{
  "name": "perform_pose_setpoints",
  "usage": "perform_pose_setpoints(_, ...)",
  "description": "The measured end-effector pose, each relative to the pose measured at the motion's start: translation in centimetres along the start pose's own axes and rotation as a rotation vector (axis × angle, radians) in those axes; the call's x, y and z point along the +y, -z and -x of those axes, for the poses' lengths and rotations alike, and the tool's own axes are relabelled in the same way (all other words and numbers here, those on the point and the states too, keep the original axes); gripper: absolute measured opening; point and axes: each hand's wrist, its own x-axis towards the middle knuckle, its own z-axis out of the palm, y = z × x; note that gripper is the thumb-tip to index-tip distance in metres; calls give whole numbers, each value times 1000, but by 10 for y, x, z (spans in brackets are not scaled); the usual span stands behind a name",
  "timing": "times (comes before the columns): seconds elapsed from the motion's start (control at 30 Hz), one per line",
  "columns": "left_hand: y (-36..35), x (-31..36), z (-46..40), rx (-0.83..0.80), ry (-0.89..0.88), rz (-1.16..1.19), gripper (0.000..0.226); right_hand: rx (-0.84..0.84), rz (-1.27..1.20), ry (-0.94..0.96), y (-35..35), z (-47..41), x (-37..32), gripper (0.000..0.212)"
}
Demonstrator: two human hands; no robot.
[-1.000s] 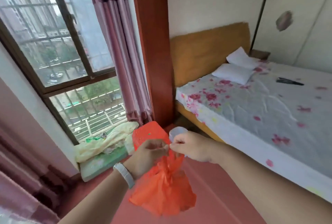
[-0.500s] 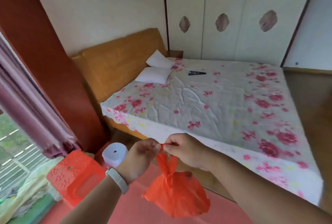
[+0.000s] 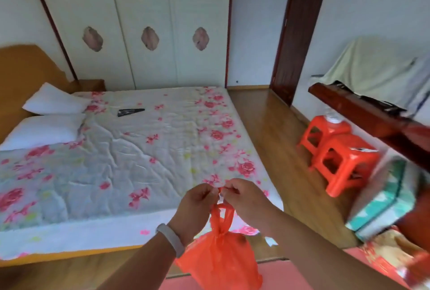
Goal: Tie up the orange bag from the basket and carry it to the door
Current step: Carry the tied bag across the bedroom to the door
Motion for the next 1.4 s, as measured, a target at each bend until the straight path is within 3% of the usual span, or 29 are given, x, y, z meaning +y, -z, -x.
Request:
perform_pose_setpoints(0.3,-94,44,-149,-252,-144,84,31,397,-29,-117,101,-71,26,31)
perform_pose_setpoints(0.67,-212,70,-257,-442,-176,65,27,602,-100,-107,210,-126,100,21)
perform_pose_setpoints(1.1,-394,117,-374,-285,-135,-48,26,478,-26,64,410,-201,206,19)
perform_pose_setpoints(1.4,-502,145,-441,-328,-111,42,28,507,-29,49,519,-239,261,12)
